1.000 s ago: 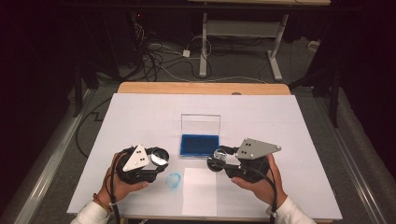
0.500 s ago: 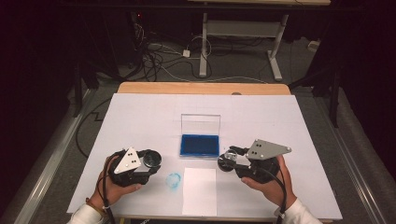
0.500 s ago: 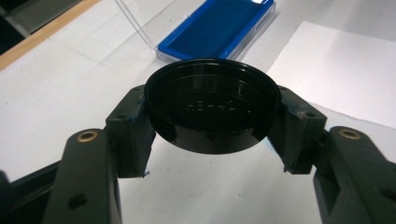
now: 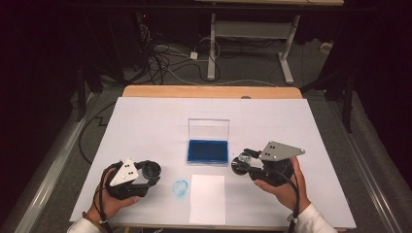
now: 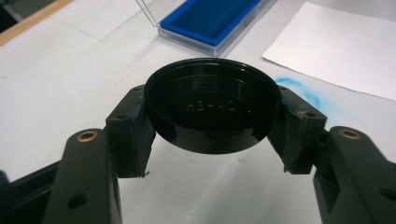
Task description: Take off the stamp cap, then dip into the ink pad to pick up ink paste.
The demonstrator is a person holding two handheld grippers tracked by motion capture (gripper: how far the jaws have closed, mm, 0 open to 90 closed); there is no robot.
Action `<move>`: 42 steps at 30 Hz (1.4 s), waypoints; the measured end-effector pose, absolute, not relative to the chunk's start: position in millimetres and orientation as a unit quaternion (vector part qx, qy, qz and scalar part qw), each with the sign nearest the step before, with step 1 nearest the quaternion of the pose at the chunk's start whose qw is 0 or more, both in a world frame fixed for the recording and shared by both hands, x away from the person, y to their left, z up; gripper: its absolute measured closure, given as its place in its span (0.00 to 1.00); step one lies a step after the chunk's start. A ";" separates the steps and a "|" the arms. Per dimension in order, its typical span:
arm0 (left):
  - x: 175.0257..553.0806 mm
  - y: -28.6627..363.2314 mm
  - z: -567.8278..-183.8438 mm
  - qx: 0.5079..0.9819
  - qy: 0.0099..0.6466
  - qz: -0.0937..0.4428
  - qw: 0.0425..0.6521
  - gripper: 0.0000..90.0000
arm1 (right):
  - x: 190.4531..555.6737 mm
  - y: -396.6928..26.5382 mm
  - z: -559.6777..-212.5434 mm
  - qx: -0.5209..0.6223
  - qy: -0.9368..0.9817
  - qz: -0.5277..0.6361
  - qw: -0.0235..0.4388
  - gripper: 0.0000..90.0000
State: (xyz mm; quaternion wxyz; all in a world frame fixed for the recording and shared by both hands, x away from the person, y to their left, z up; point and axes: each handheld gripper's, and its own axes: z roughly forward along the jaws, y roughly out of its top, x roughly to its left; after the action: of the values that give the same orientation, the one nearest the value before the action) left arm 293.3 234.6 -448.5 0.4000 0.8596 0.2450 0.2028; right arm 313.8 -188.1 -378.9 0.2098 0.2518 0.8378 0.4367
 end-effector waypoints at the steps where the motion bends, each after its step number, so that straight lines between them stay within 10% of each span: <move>1: 293.0 235.1 -450.0 0.861 0.246 0.201 0.396 0.41 | 314.1 -187.9 -379.0 0.252 0.838 0.436 0.211 0.64; 42: 295.5 239.0 -451.5 0.861 0.260 0.190 0.394 0.41 | 365.7 -154.8 -355.9 0.260 0.845 0.412 0.220 0.64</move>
State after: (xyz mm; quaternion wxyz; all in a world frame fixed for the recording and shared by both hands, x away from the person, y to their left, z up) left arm 295.5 239.0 -451.5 0.3941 0.8607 0.2603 0.1901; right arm 365.7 -154.8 -355.9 0.2199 0.2595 0.8455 0.4117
